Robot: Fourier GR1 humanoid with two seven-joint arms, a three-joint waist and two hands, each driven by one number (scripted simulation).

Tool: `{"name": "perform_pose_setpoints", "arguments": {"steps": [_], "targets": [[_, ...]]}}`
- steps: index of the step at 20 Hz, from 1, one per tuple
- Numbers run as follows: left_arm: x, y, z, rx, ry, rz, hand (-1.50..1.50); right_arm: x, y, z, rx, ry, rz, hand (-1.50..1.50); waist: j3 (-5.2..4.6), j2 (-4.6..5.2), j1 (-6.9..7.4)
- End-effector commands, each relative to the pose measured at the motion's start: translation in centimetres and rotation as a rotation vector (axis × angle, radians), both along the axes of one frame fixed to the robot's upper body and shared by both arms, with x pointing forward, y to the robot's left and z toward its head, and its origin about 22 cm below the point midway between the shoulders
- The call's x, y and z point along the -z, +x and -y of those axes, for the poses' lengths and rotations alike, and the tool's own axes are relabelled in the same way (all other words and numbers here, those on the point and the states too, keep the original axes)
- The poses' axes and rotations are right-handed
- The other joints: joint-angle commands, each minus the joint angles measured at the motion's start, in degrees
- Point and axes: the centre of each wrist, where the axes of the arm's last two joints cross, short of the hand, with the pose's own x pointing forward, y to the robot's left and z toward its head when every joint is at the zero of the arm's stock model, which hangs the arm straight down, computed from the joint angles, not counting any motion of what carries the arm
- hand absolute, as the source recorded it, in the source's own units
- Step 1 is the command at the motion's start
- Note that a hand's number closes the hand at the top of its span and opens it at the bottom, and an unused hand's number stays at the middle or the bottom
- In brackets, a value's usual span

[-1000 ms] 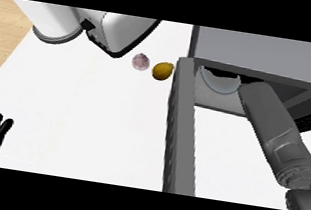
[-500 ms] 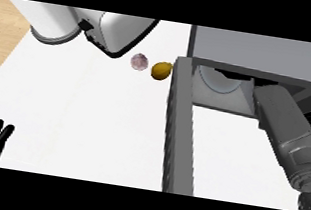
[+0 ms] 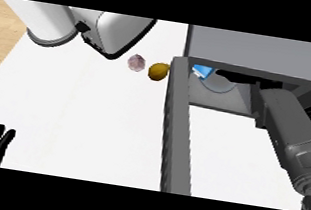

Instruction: Pick up the milk, place it into the microwave and close the microwave

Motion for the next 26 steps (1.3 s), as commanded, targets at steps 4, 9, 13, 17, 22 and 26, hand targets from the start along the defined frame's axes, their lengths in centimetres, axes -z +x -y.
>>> {"name": "perform_pose_setpoints", "arguments": {"steps": [4, 9, 13, 17, 22, 26], "targets": [[0.0, -1.0, 0.5, -0.005, -0.022, -0.009, -1.5, 4.9, -3.5, 3.0, -0.076, 0.095, -0.027, -1.5, -0.09, -1.34, -2.13], [-0.2, -0.3, 0.6, -0.002, -0.03, 0.005, -1.5, 6.4, -4.2, 1.4, -0.119, 0.159, -0.082, -1.5, -0.15, -1.64, -3.0], [-0.1, 0.1, 1.0, -0.003, 0.001, 0.009, -1.5, 8.6, -6.4, 3.1, -0.101, 0.168, -0.145, -1.5, -0.13, -1.56, -3.32], [-0.7, -0.8, 0.3, 0.006, -0.018, -0.007, -1.5, 10.0, -7.4, 2.0, -0.146, 0.206, -0.159, -1.5, -0.15, -1.69, -3.06], [0.2, -0.5, 0.8, 0.058, -0.006, -0.033, -1.5, 11.8, -8.9, 0.7, -0.167, 0.312, -0.171, -1.5, -0.17, -1.77, -3.21], [0.1, 0.8, 1.6, 0.132, -0.016, -0.048, -1.5, 15.2, -12.8, 0.6, -0.173, 0.367, -0.163, -1.5, -0.19, -1.88, -4.45]]}}
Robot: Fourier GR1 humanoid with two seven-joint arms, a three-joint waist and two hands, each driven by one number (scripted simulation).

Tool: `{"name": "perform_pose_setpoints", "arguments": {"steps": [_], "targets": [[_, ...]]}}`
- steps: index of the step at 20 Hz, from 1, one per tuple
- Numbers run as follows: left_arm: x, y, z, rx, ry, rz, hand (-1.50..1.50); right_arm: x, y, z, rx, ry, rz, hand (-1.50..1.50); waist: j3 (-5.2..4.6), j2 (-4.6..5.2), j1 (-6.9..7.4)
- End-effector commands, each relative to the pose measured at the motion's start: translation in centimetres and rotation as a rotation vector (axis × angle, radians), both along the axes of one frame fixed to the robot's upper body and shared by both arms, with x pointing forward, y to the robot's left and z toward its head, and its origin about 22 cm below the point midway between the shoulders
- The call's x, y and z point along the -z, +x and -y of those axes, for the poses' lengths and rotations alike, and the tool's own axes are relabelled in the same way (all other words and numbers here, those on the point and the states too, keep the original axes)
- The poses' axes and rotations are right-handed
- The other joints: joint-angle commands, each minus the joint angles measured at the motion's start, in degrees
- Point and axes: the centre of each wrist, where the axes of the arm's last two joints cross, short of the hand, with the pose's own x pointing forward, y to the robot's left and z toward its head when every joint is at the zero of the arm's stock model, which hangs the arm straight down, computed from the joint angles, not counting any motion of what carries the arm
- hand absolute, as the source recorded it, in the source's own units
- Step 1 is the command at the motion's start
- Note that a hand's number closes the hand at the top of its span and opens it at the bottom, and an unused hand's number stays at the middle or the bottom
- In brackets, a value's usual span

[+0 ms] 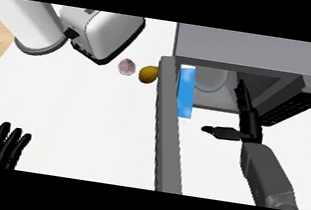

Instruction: Pick up the milk, place it into the microwave and close the microwave

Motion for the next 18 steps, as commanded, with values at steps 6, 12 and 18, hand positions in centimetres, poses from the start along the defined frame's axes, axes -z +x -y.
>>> {"name": "perform_pose_setpoints", "arguments": {"steps": [6, 12, 18], "targets": [[1.7, 1.2, 0.5, 0.228, 0.062, -0.058, 1.5, 5.2, -7.7, 1.8, -0.05, 0.167, -0.046, -1.5, 0.19, 0.16, -1.17], [1.3, 3.8, 3.5, 0.239, 0.063, -0.021, 1.5, 4.5, -9.7, 3.5, -0.064, 0.199, 0.001, -1.5, 0.19, 0.3, -1.08], [3.1, 6.0, 6.0, 0.331, 0.106, -0.066, 1.5, 3.7, -13.8, 5.4, -0.061, 0.212, 0.018, -1.5, 0.19, 0.38, -1.03]]}}
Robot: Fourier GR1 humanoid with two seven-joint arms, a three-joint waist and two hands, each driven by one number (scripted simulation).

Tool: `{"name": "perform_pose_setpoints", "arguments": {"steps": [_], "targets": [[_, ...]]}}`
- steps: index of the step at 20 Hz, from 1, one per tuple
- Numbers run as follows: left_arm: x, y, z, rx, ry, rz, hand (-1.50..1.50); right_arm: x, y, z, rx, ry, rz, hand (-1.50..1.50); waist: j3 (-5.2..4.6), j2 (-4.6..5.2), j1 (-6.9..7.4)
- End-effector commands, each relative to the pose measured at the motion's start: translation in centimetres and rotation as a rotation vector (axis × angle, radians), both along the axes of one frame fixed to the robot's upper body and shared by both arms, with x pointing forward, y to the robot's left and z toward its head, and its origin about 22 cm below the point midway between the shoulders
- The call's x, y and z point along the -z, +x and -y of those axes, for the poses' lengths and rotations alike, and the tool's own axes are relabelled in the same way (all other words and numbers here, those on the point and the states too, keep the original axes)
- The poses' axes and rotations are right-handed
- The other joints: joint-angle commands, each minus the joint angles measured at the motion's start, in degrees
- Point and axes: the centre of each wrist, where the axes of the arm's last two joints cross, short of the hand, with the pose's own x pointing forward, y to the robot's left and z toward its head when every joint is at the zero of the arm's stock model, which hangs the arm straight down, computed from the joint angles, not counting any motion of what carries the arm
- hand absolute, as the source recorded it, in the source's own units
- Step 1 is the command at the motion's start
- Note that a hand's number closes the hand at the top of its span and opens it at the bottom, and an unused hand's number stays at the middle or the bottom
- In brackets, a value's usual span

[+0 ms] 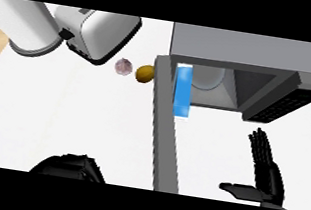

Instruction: Pick up the milk, place it into the microwave and close the microwave

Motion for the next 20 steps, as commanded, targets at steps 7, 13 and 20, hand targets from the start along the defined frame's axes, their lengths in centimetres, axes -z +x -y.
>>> {"name": "perform_pose_setpoints", "arguments": {"steps": [7, 13, 20], "targets": [[1.5, 4.8, 3.3, 0.252, 0.14, -0.082, 1.5, -1.0, -4.9, 1.9, -0.027, 0.042, 0.043, -1.5, 0.06, 0.28, 0.11], [2.7, 6.5, 9.0, 0.364, 0.216, -0.108, 1.5, -3.8, -7.7, 5.5, -0.009, 0.041, 0.068, -1.5, 0.06, 0.27, -0.15], [7.1, 6.3, 14.0, 0.391, 0.315, -0.057, 1.5, -4.8, -9.1, 4.1, -0.065, 0.078, 0.139, -1.5, 0.04, 0.36, -1.23]]}}
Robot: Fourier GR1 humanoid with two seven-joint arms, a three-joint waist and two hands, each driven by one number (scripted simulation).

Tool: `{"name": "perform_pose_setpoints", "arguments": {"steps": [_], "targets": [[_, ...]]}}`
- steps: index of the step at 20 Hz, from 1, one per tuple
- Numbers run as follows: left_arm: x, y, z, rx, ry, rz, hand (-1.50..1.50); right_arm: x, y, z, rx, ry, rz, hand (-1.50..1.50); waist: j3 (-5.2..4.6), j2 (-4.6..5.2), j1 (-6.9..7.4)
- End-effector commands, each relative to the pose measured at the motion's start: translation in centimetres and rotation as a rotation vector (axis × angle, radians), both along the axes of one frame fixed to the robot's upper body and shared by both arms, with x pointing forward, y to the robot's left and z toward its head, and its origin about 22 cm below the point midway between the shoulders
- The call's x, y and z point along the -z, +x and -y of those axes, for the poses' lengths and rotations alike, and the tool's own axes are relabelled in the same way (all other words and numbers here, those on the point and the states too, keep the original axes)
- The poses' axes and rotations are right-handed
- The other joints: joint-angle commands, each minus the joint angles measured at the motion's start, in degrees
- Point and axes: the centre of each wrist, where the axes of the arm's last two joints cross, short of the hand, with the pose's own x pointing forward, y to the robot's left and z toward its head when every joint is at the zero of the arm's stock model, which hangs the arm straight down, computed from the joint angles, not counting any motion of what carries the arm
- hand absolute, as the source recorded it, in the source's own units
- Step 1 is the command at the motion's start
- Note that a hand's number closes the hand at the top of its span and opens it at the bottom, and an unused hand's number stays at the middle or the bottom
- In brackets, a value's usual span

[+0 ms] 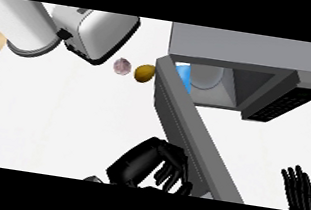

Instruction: Pick up the milk, place it into the microwave and close the microwave

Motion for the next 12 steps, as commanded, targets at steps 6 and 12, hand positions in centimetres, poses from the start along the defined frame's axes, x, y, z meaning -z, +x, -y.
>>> {"name": "perform_pose_setpoints", "arguments": {"steps": [6, 12], "targets": [[2.9, 0.1, 5.7, 0.032, 0.116, -0.063, 1.5, -3.9, 1.7, -0.7, -0.197, 0.09, 0.163, -1.5, -0.02, 0.48, -3.4], [2.3, 2.2, 6.9, -0.059, 0.101, -0.09, 1.5, -6.7, 2.1, -0.4, -0.265, 0.112, 0.206, -1.5, -0.06, 0.74, -6.01]]}}
